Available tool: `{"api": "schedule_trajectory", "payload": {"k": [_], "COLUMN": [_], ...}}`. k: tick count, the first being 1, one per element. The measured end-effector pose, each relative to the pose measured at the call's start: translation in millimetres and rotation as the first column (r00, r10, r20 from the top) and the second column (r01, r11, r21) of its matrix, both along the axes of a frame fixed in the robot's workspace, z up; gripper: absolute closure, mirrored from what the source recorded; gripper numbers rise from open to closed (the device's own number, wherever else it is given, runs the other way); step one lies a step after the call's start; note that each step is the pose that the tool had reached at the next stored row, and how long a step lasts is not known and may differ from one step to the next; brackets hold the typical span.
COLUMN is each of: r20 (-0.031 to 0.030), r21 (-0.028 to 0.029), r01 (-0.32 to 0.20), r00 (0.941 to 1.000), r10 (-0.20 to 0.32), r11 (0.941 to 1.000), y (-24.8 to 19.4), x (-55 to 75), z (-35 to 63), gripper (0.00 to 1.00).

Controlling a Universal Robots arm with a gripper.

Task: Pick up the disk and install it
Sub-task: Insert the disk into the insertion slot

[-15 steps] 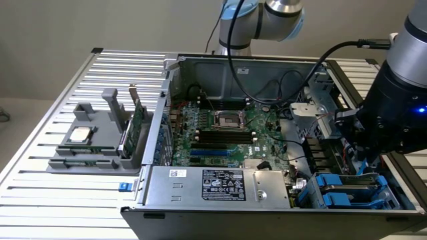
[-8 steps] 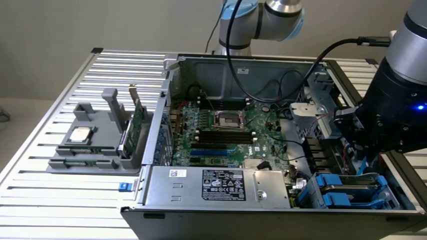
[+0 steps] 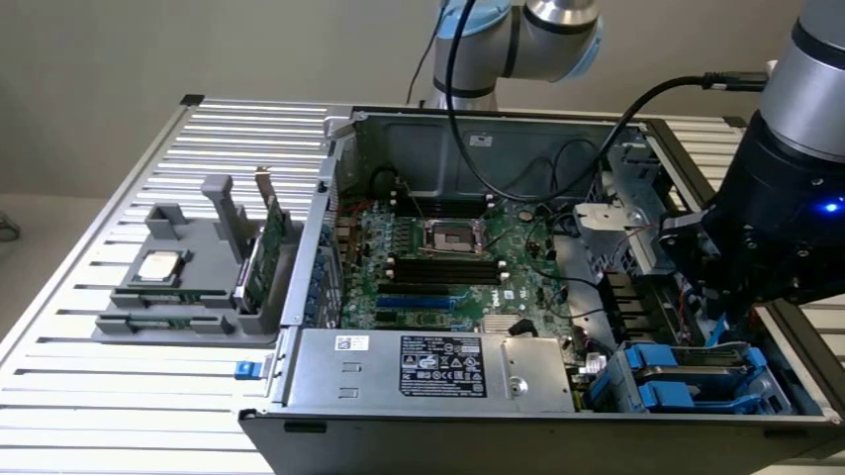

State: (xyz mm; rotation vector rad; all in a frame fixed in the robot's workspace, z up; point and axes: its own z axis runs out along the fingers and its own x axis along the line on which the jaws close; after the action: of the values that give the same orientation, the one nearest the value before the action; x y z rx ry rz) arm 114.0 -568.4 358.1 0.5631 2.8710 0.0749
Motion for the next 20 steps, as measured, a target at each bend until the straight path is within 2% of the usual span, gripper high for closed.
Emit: {"api": "schedule_trajectory", "payload": {"k": [4, 8, 9, 12, 15, 16, 17, 20], "r20": [0.0021, 0.0030, 0.0035, 0.0059, 0.0106, 0.0126, 0.0137, 0.0138], "r21": [-0.0200, -0.0325, -0.0371, -0.0574, -0.0857, -0.0939, -0.0990, -0.1002], "r01": [0.000, 0.000, 0.000, 0.000, 0.002, 0.003, 0.006, 0.024], "r00": [1.0000, 1.0000, 1.0000, 1.0000, 0.9999, 0.9999, 0.9999, 0.9996], "r10": [0.000, 0.000, 0.000, 0.000, -0.001, -0.002, -0.004, -0.023], "r11": [0.9998, 0.9995, 0.9993, 0.9984, 0.9963, 0.9956, 0.9951, 0.9947], "y": [3.3, 9.6, 10.6, 11.7, 11.8, 11.8, 11.7, 11.7], "x": [-4.0, -8.6, -9.5, -11.7, -13.4, -14.2, -15.1, -18.0], "z": [0.7, 2.3, 2.4, 2.6, 2.6, 2.6, 2.5, 1.8], "gripper": [0.83, 0.83, 0.83, 0.83, 0.83, 0.83, 0.83, 0.83]}}
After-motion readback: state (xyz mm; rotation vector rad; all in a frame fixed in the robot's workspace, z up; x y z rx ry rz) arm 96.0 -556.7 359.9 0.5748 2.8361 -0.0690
